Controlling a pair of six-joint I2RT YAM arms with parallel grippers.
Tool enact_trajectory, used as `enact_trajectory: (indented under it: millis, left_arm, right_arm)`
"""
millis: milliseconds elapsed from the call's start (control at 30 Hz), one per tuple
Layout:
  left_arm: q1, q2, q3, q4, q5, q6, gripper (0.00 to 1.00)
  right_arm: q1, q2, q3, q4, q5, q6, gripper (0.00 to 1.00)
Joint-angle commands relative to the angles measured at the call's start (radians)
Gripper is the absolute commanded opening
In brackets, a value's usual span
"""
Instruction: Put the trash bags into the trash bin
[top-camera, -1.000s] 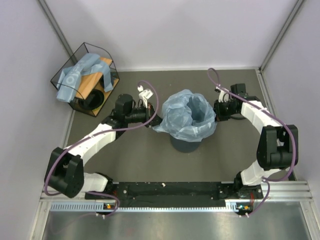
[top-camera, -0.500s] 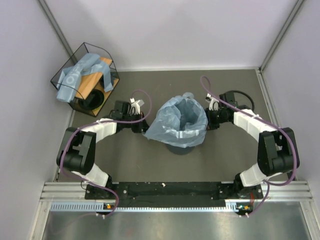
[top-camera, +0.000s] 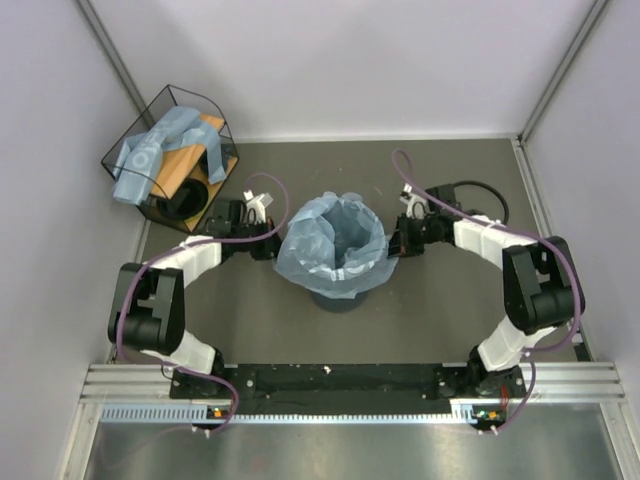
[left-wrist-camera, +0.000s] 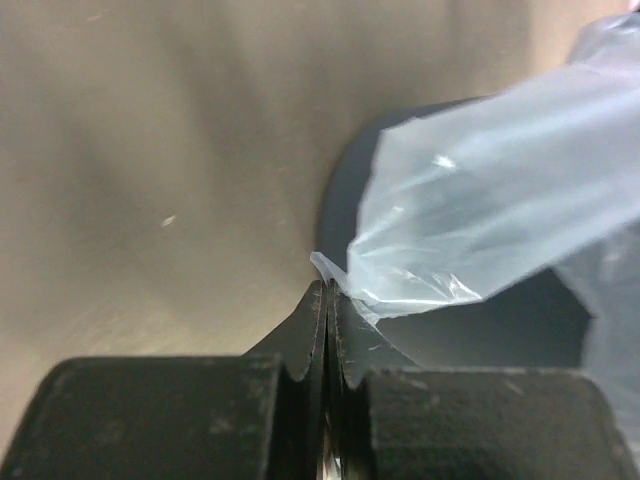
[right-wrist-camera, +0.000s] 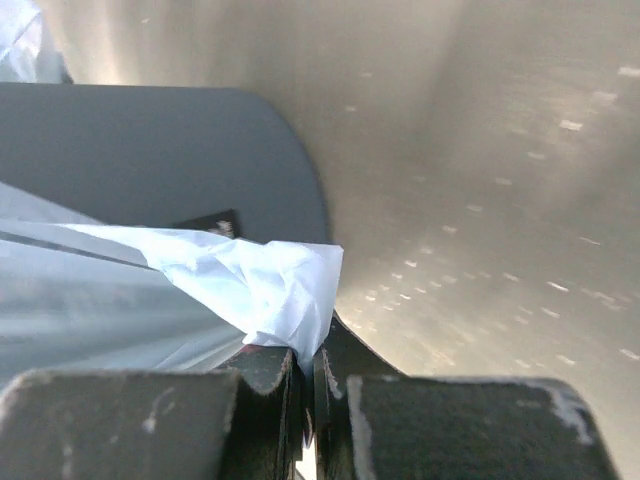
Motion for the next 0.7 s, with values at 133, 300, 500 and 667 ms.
enact_trajectory:
  millis: [133,300,500,667]
  left_arm:
    - [0.123,0.014,-0.033,-0.161,-0.102,0.168,0.0]
    - [0.129,0.016,-0.016,-0.269,-0.104,0.191,0.0]
    - [0.151,-0.107,0.029,-0.401,-0.039,0.263,0.27]
    - [0.155,-0.311,0.105,-0.395,-0.022,0.293,0.78]
  right_arm:
    - [-0.103,-0.056,-0.022,-0.177,0.165,-0.336,0.0]
    - [-0.103,0.011,0.012,-0.258,0.162,-0.383,0.0]
    - [-0.109,-0.091,0.015,-0.315,0.107,-0.414,0.24]
    - [-0.127,-0.263,0.086,-0.341,0.09,-0.413,0.76]
